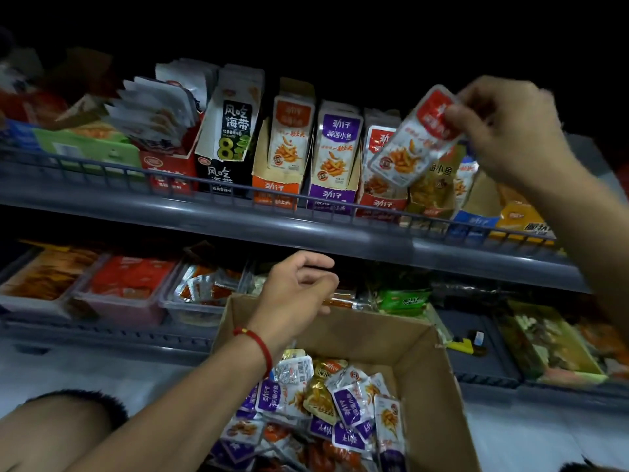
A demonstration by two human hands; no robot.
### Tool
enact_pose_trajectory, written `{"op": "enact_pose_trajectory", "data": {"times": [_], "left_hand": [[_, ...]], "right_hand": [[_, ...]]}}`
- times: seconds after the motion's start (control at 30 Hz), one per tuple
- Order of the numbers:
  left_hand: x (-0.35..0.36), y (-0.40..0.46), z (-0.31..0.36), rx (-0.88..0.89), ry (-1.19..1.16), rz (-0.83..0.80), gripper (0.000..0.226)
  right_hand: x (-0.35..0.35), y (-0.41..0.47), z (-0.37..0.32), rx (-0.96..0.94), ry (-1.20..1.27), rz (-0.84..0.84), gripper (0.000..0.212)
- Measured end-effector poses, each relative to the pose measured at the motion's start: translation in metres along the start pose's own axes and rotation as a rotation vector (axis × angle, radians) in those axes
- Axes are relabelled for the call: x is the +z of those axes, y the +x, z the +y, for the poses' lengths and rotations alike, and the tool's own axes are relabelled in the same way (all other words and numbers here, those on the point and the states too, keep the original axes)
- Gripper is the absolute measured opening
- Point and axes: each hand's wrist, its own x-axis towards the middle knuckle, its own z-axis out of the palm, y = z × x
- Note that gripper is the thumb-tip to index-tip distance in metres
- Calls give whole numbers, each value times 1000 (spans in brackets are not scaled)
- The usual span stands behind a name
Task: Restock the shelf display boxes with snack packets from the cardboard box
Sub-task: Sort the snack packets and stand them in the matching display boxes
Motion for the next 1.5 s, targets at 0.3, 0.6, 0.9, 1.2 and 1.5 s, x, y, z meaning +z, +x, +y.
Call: {"op": "enact_pose_trajectory", "data": {"times": [0.3,0.6,0.9,1.2,1.5], "left_hand": [[-5,3,1,6,64,26,18],[-6,2,2,32,108,52,19],[-7,4,-5,48,188,35,23],[-7,14,-38,-56,405,-61,18],[5,21,-135,-252,883,-439,12]], "right_hand": [[44,42,0,-166,-272,-140,21],[63,44,-2,-133,-312,-188,29],[70,40,2,-176,-372,-115,46],[63,-61,-13,-261,-55,-152,19],[110,-192,27,-121,27,-725,16]]}}
